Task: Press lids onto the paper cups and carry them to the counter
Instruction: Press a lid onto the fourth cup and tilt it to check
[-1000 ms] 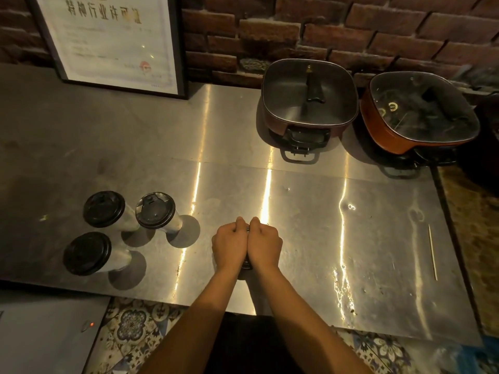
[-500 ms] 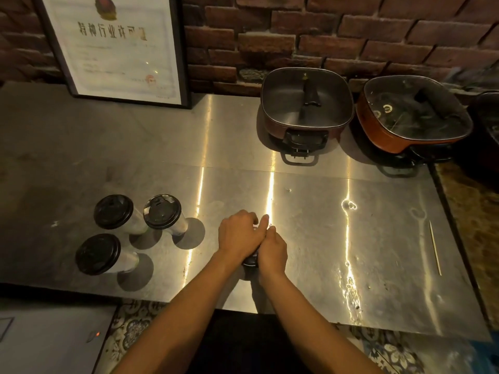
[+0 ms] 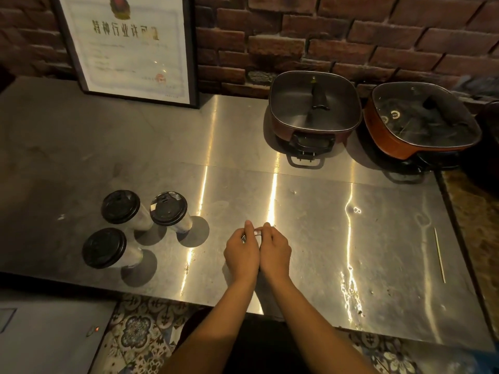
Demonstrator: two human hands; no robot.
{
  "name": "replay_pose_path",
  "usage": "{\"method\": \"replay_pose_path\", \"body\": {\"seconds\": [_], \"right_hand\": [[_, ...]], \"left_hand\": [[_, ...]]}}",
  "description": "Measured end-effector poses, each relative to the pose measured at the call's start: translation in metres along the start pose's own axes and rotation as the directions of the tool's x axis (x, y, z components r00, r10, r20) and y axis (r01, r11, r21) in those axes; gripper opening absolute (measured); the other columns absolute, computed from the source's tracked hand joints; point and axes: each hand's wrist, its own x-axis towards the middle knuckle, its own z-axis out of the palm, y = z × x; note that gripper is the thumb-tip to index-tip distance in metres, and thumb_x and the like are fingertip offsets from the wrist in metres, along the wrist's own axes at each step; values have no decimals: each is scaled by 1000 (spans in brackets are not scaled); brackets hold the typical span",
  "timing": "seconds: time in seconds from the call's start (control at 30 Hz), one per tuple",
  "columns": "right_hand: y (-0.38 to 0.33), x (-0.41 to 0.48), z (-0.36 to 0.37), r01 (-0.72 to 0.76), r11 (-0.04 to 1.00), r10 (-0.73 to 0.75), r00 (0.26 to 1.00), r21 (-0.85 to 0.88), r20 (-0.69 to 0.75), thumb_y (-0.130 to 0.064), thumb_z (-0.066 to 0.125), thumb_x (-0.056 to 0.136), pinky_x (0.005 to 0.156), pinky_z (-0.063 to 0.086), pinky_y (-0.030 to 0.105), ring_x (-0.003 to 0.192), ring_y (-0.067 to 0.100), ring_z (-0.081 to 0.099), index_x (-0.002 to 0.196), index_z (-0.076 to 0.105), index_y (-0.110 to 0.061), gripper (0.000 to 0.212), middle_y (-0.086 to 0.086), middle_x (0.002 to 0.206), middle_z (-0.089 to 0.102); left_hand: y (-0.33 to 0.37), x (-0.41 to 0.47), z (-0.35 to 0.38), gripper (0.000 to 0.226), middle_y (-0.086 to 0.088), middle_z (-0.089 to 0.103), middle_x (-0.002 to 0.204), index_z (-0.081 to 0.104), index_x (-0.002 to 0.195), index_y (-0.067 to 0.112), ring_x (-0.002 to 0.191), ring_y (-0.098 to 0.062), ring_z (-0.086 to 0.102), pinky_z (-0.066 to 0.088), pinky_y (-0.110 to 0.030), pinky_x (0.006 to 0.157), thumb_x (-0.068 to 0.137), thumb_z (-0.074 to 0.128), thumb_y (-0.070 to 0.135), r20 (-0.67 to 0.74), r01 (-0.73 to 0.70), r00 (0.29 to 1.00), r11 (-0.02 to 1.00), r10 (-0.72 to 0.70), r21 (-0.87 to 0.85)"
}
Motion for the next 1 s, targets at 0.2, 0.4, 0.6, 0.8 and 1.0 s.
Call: {"method": "replay_pose_path", "body": {"seconds": [0.2, 0.4, 0.6, 0.8, 1.0], "right_hand": [[-1, 1, 1, -15, 998, 18, 999, 56, -48, -31, 40, 109, 59, 42, 0, 72, -14, 64, 91, 73, -18, 40, -12, 82, 71], [11, 8, -2, 136, 930, -121, 991, -342, 65, -59, 27, 103, 106, 47, 42, 114, 15, 63, 124, 61, -28, 50, -3, 123, 68], [4, 17, -18, 797, 235, -491, 591, -556, 640, -65, 44, 92, 126, 7, 54, 143, 24, 39, 142, 52, -27, 63, 3, 150, 50], [3, 32, -17, 897, -80, -419, 365, -434, 832, -55, 53, 89, 100, 49, 47, 116, 29, 58, 121, 62, -24, 45, 6, 127, 64], [9, 35, -15, 894, -72, -504, 350, -443, 789, -54, 60, 84, 89, 56, 44, 107, 27, 64, 116, 65, -26, 43, 5, 120, 68]], "left_hand": [[1, 5, 1, 35, 5, 74, 86, 73, 86, 24, 87, -17, 70, 58, -40, 89, 105, 49, 41, 5, -55, 998, 997, 55, 59], [6, 11, -10, 42, 2, 78, 104, 76, 106, 26, 100, -16, 71, 56, -41, 99, 103, 45, 53, 196, -47, 979, 998, 53, -37], [10, 22, -38, 59, 0, 73, 124, 68, 125, 28, 120, -23, 66, 48, -46, 112, 99, 30, 65, 232, 137, 970, 948, -70, -286], [3, 18, -52, 54, -1, 73, 125, 67, 122, 30, 119, -25, 67, 48, -48, 111, 101, 29, 63, 270, 208, 952, 952, -144, -226], [2, 10, -51, 51, -1, 70, 129, 70, 118, 36, 118, -24, 66, 51, -48, 108, 100, 31, 64, 274, 215, 949, 956, -156, -200]]}}
